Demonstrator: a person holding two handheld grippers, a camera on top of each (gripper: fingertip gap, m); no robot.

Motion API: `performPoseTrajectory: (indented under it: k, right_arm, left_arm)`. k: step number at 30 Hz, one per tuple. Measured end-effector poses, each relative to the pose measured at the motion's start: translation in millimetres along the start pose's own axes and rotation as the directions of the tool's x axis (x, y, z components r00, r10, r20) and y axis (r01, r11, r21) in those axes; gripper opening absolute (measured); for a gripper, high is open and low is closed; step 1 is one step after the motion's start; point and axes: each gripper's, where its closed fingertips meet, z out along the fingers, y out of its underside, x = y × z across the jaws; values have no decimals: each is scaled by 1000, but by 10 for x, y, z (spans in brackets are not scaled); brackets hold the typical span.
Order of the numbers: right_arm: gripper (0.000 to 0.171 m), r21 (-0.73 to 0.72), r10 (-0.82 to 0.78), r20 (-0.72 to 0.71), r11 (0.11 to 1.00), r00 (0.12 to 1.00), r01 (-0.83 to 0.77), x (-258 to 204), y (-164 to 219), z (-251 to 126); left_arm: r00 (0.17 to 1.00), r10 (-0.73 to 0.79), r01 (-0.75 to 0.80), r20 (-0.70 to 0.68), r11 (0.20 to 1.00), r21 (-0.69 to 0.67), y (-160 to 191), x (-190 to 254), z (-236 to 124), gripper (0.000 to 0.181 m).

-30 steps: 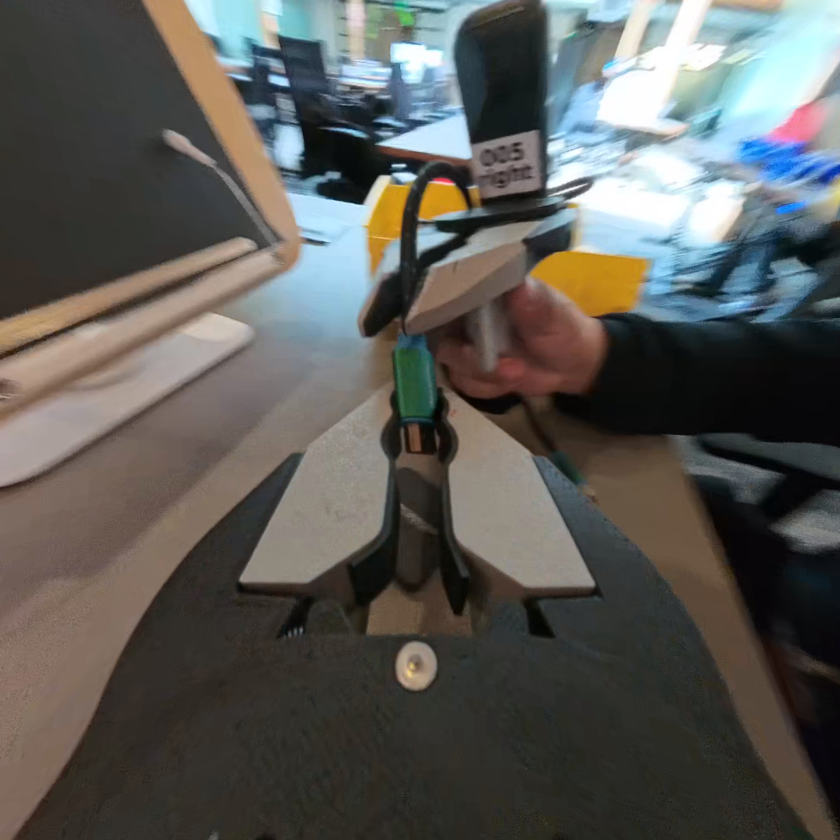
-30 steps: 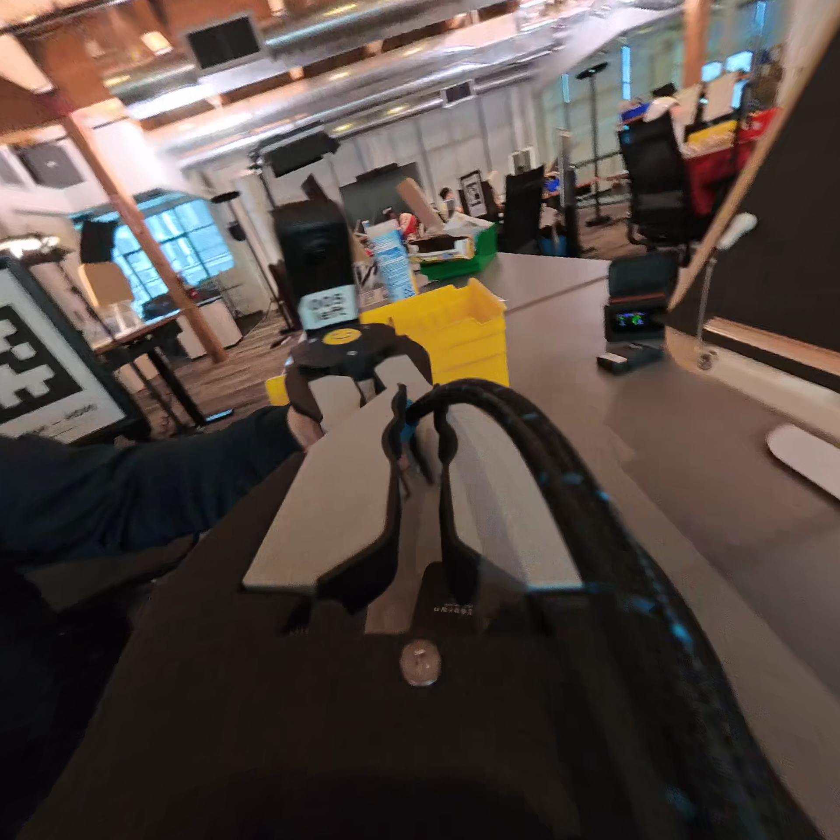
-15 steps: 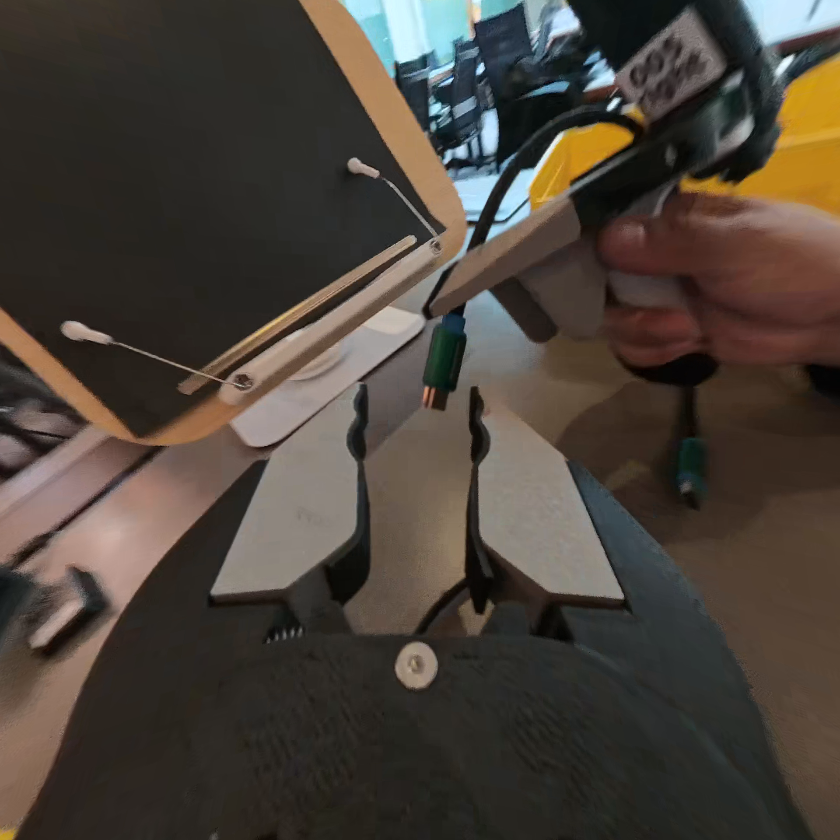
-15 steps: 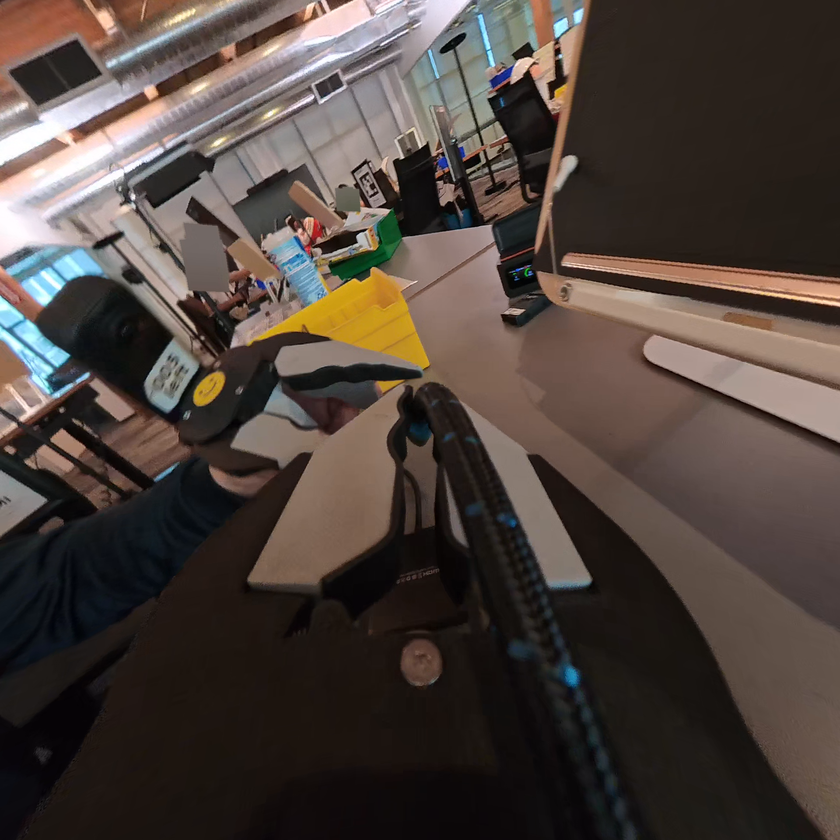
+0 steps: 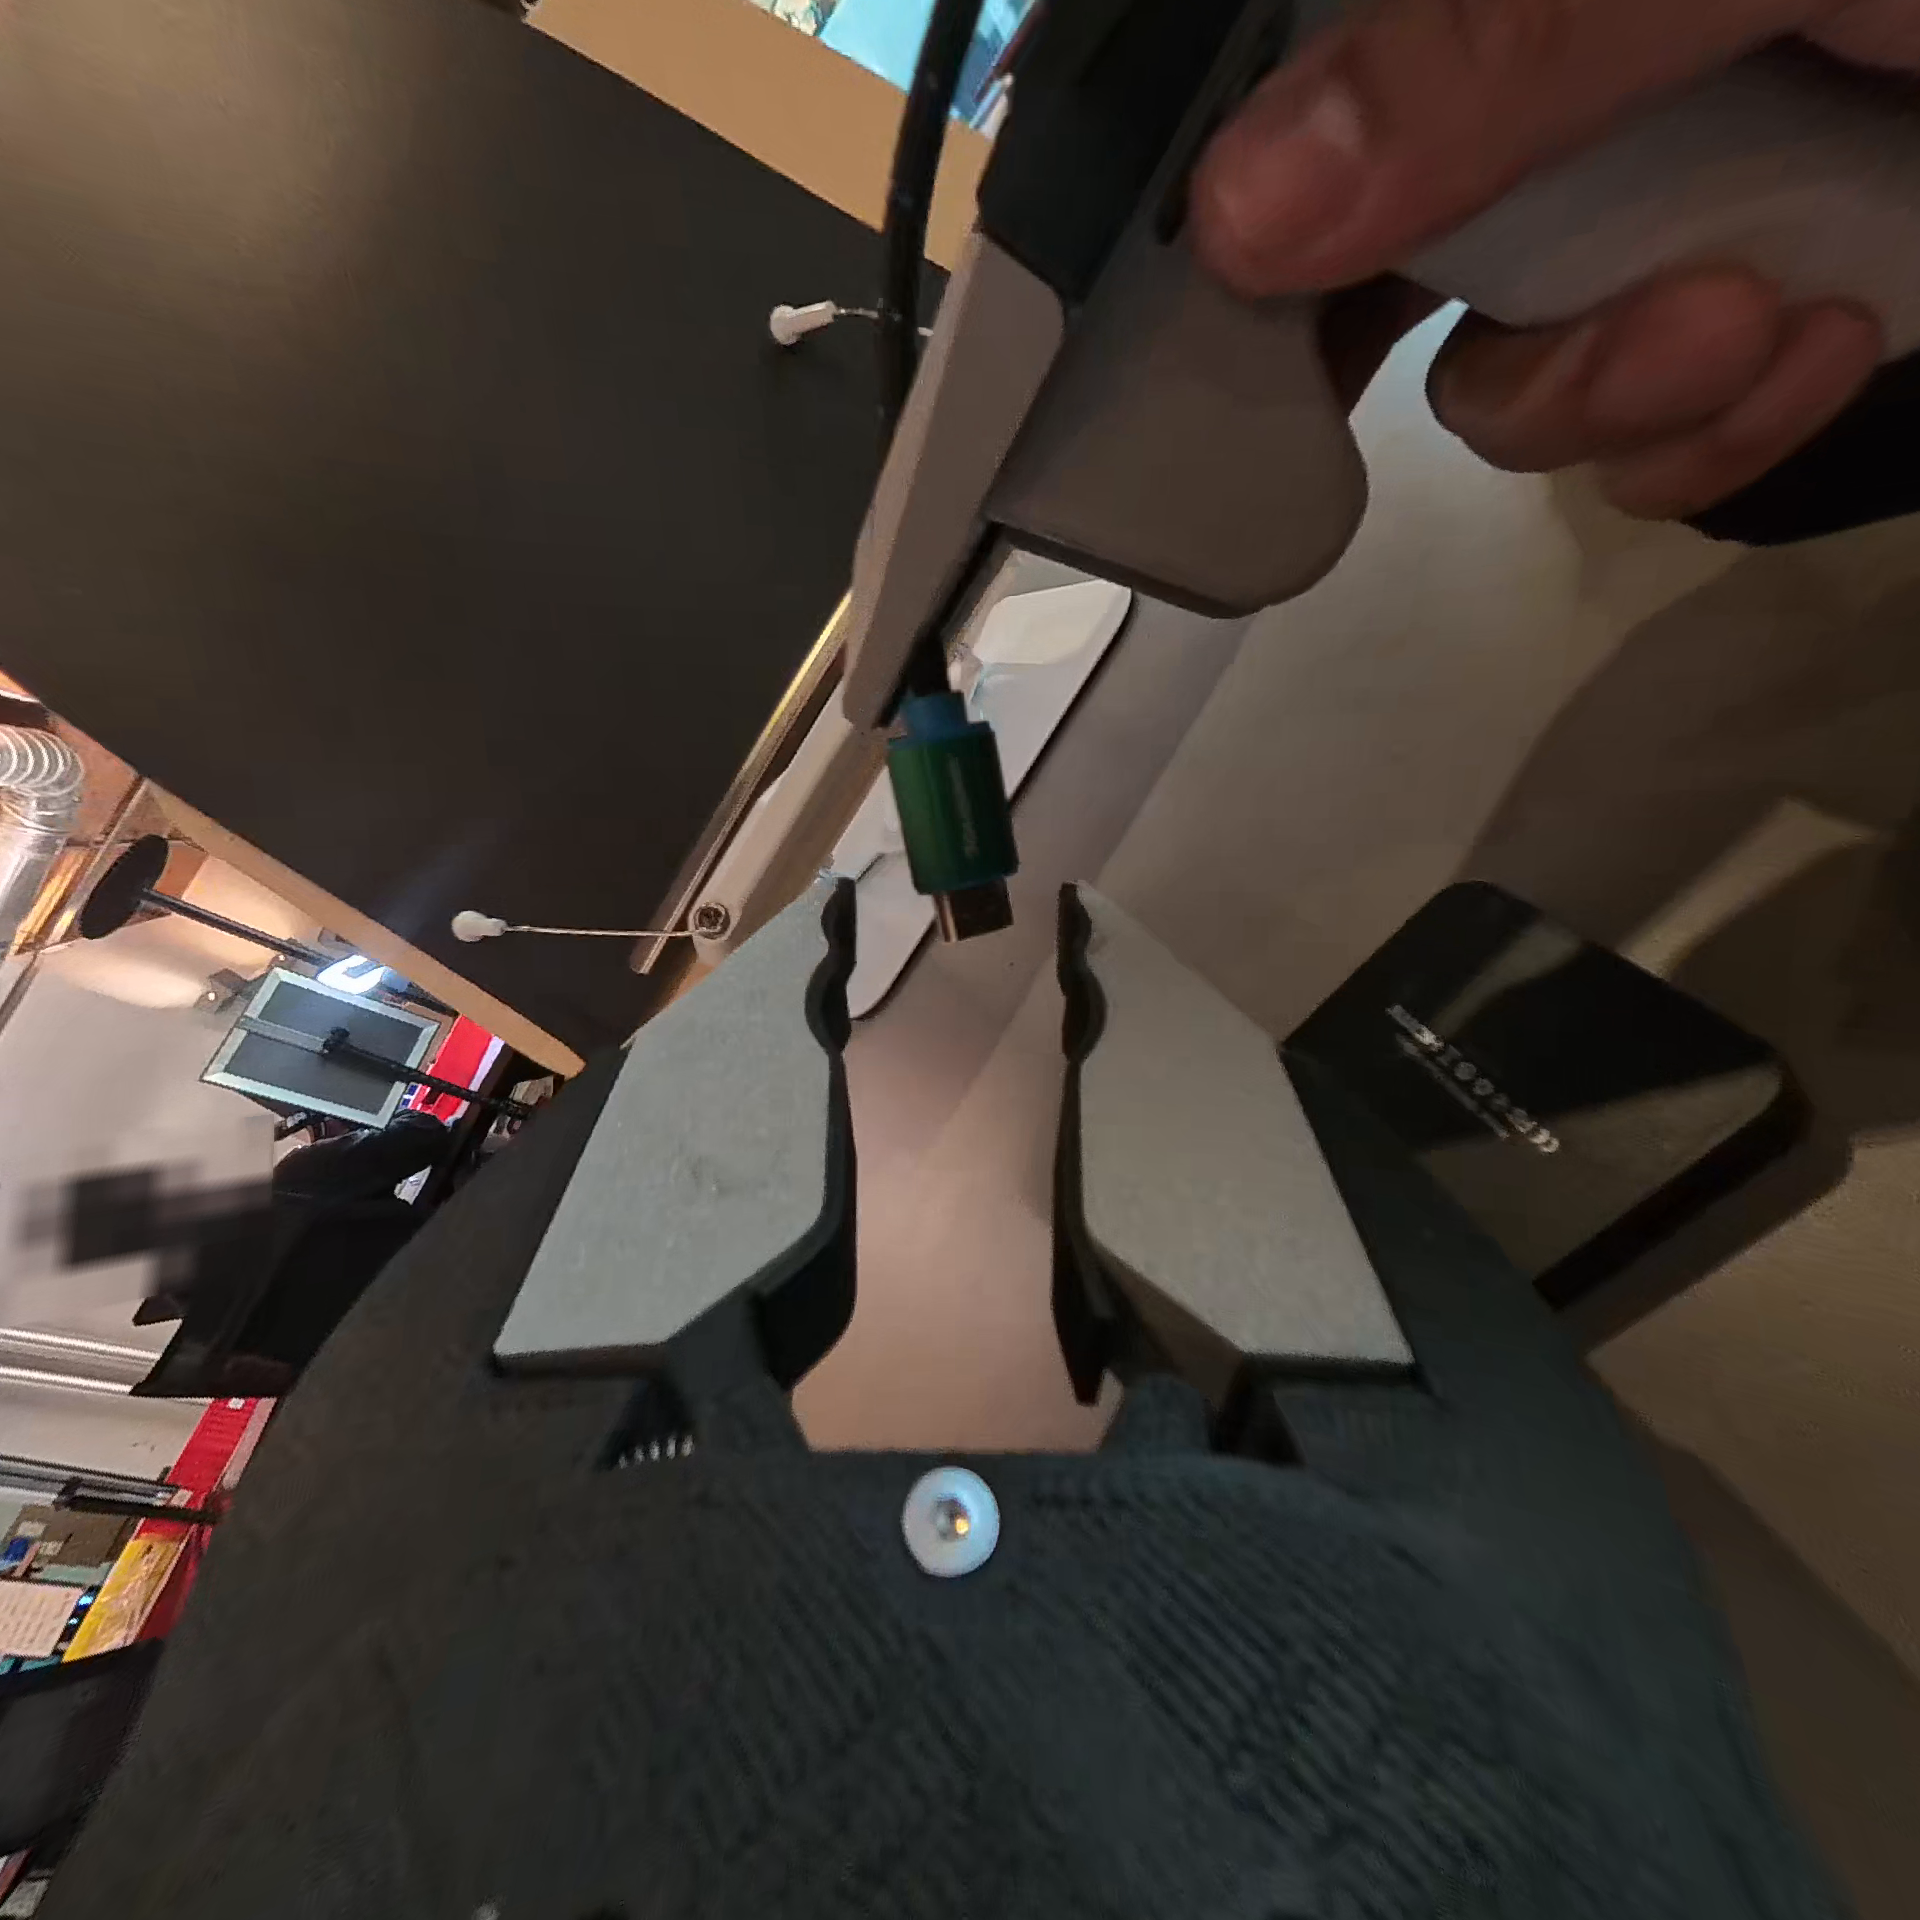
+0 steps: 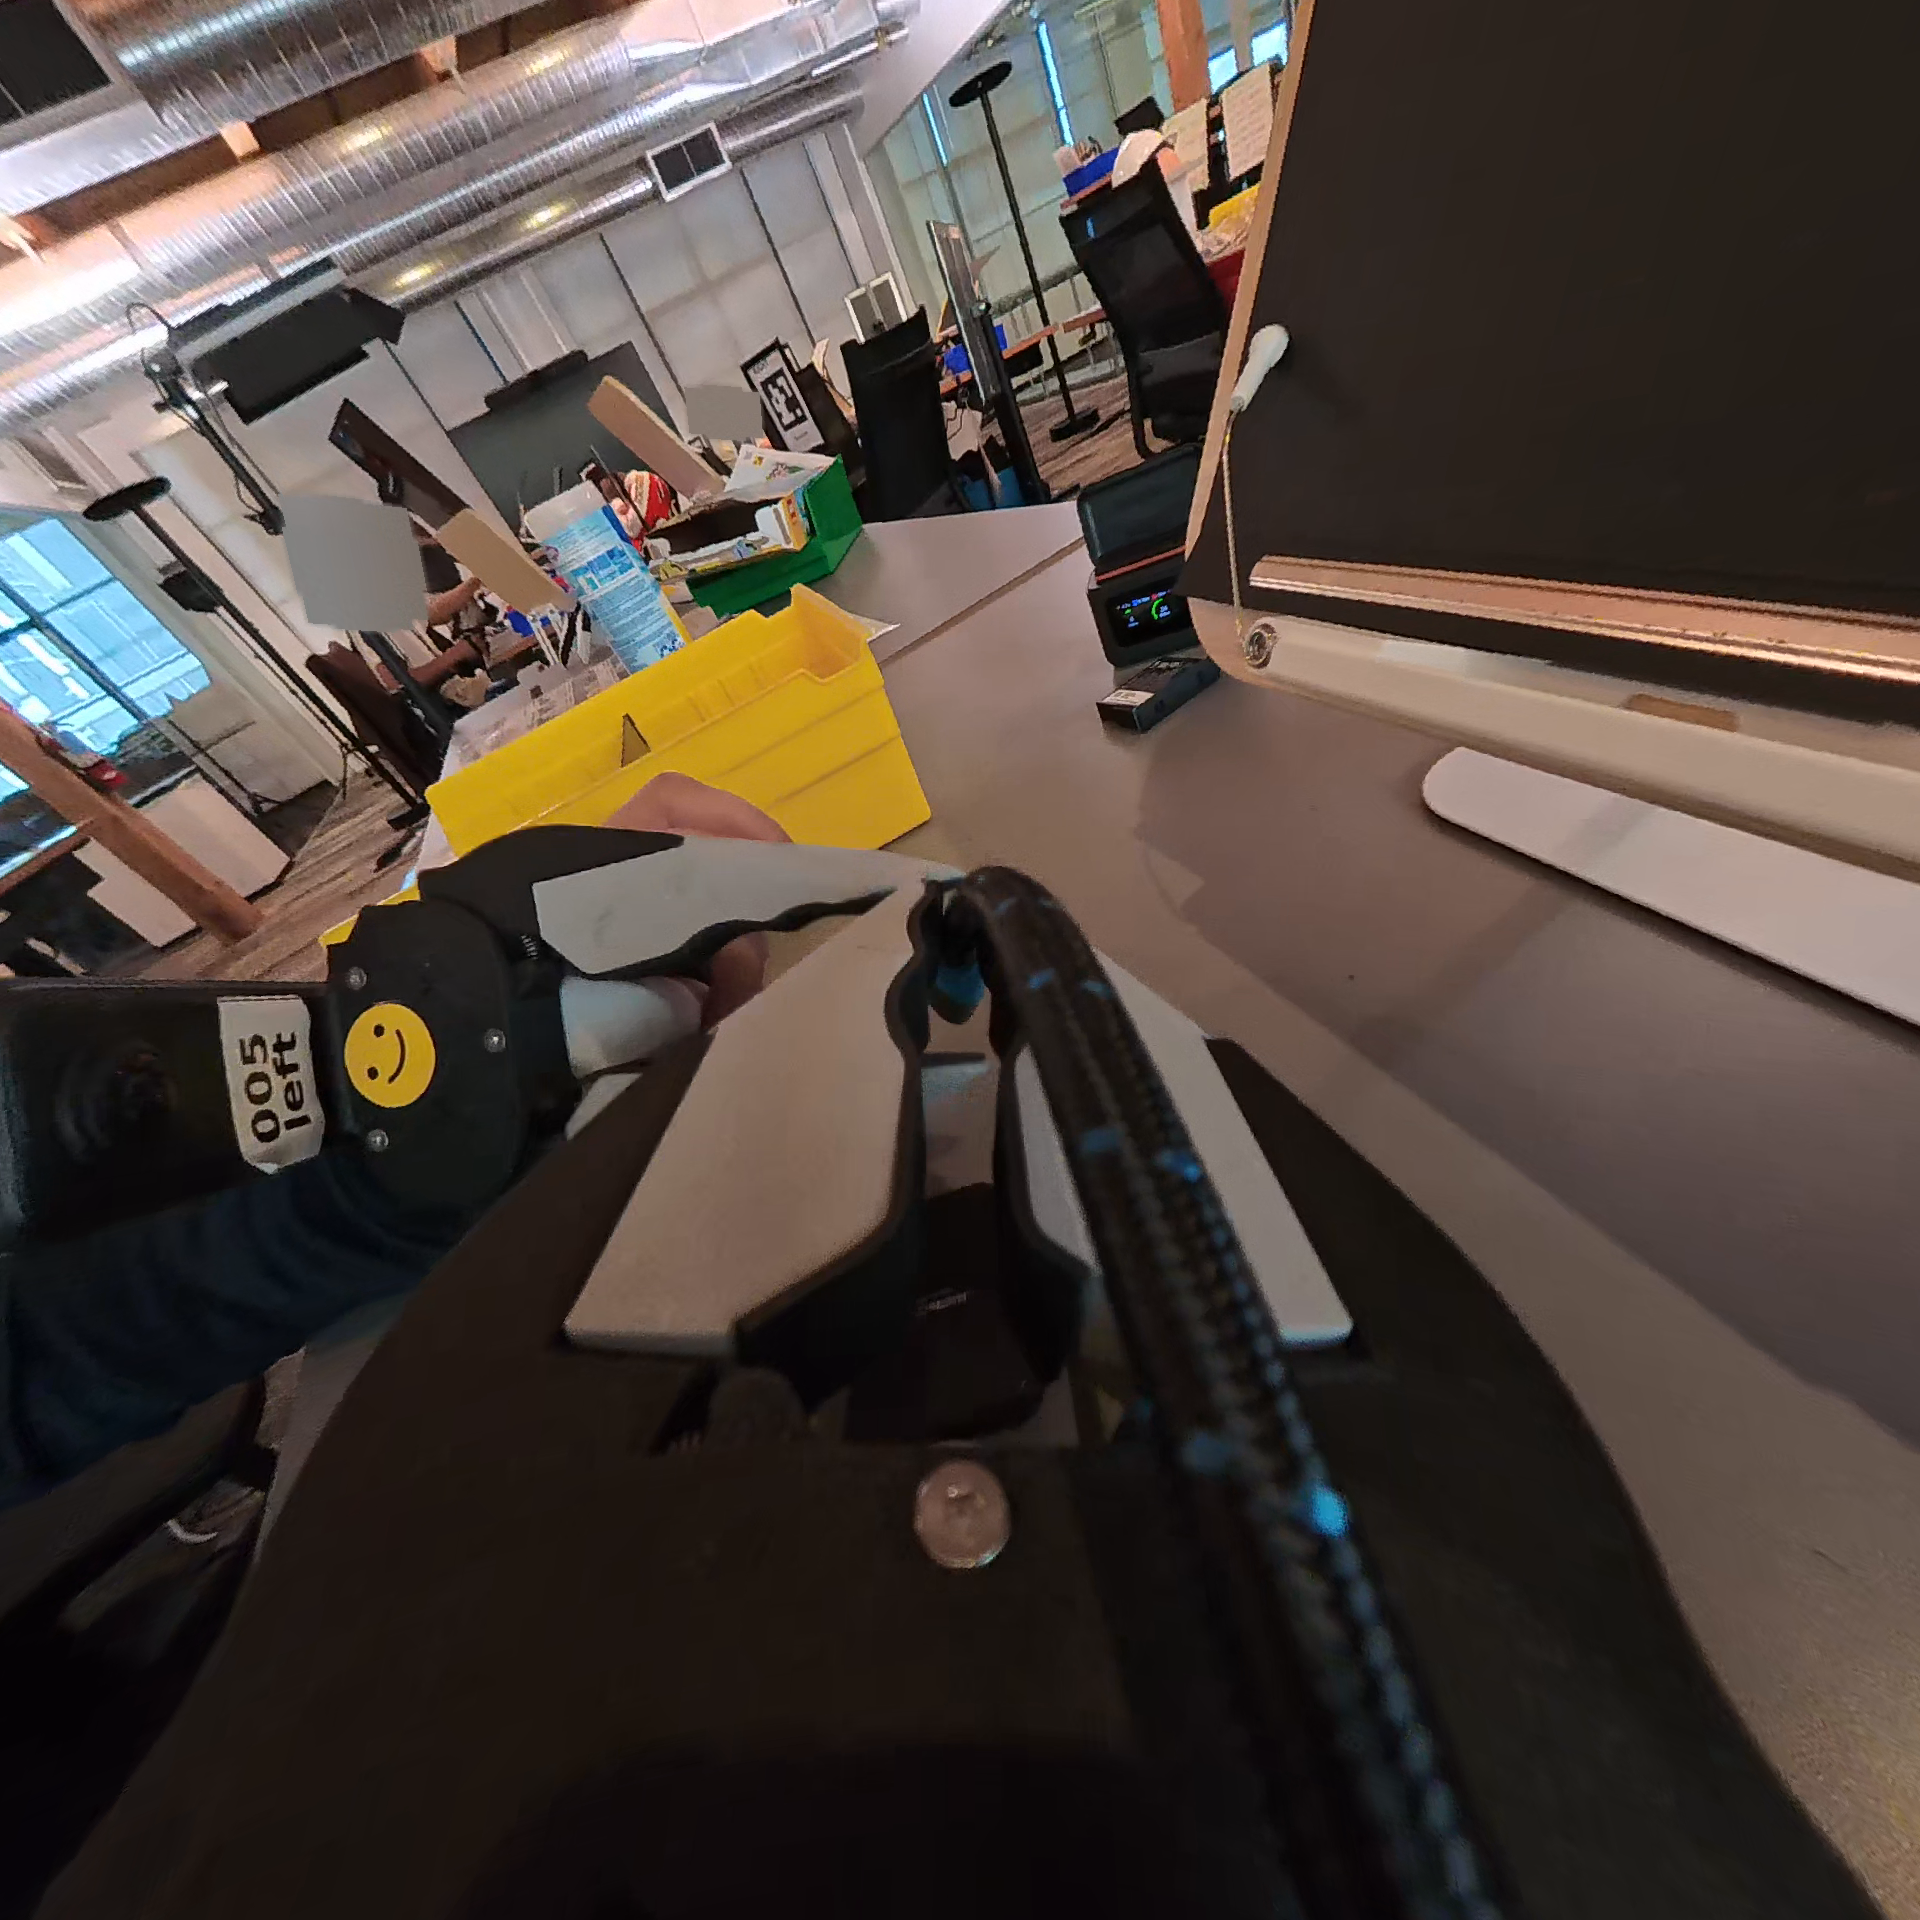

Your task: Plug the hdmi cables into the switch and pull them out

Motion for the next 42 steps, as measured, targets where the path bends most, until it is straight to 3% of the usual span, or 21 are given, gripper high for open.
performPoseTrajectory:
  k: [1,8,14,21,28,31,35,38,40,42]
  right_arm:
    - [3,4,-4,-6,1000,1000,4,9,1,0]
    - [5,8,56,-70,998,996,-56,137,1,-41]
    - [4,19,185,-55,983,981,-184,167,-11,-64]
    - [4,43,311,-8,950,950,-310,152,-40,-78]
    - [1,9,504,151,859,850,-511,39,-17,-48]
    - [3,-5,535,156,841,831,-541,19,34,-7]
    - [5,29,477,182,872,860,-489,-8,-45,-42]
    - [10,53,323,165,940,932,-336,-79,-116,-65]
    - [13,59,154,136,985,979,-164,-161,-144,-66]
    - [15,61,-20,121,998,992,13,-264,-152,-52]
  left_arm:
    - [1000,0,0,4,1000,5,-5,-9,-6,37]
    - [999,30,-30,18,1000,-1,12,-11,4,37]
    - [972,208,-207,109,978,-19,6,-60,13,37]
    - [868,453,-457,203,889,-29,-90,-52,17,31]
    - [810,531,-537,248,842,-52,-193,-13,48,34]
    - [755,593,-593,281,800,-92,-201,-68,41,21]
    - [900,377,-387,218,922,3,-293,-137,-5,17]
    - [997,48,-54,54,992,117,-373,-138,-63,18]
    - [981,-167,182,-96,967,177,-416,-163,-125,18]
    - [909,-324,380,-264,903,201,-441,-181,-220,18]
